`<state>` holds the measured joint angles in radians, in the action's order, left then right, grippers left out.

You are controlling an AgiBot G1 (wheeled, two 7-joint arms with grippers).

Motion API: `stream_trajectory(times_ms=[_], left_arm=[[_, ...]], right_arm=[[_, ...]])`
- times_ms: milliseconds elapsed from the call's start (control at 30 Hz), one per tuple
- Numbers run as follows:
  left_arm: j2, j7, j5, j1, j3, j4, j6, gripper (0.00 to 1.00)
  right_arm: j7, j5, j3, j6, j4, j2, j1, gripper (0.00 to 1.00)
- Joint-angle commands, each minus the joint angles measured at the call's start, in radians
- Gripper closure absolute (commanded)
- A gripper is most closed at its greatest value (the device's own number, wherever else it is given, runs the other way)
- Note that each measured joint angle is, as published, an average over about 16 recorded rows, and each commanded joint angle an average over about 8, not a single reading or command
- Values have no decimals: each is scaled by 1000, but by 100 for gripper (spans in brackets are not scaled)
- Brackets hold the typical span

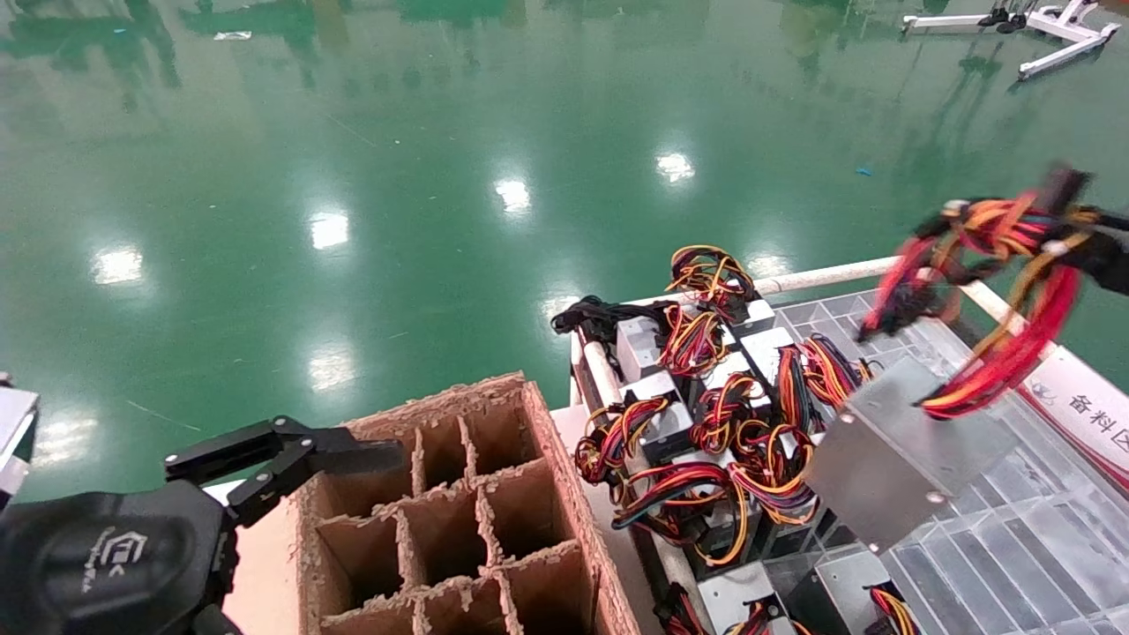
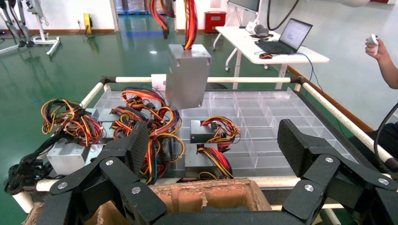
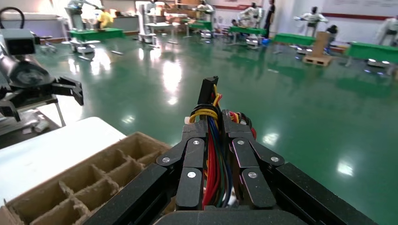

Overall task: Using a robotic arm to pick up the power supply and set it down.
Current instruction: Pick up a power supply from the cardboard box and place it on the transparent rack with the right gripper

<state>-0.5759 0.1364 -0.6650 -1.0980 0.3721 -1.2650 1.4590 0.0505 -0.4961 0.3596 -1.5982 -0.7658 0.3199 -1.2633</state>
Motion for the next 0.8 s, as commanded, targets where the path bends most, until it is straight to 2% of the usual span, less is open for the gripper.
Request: stream_trajectory(times_ms=[33,467,800], left_arm=[[0,0,0,0,0,0,0,0],[0,0,0,0,0,0,0,0],[0,0,0,0,0,0,0,0]], right_arm=[[-21,33,5,-1,19,-33,27,100],[-155,321,48,-4,86,-179,337,100],[-259,473,88,-1,124,-163,540,100]])
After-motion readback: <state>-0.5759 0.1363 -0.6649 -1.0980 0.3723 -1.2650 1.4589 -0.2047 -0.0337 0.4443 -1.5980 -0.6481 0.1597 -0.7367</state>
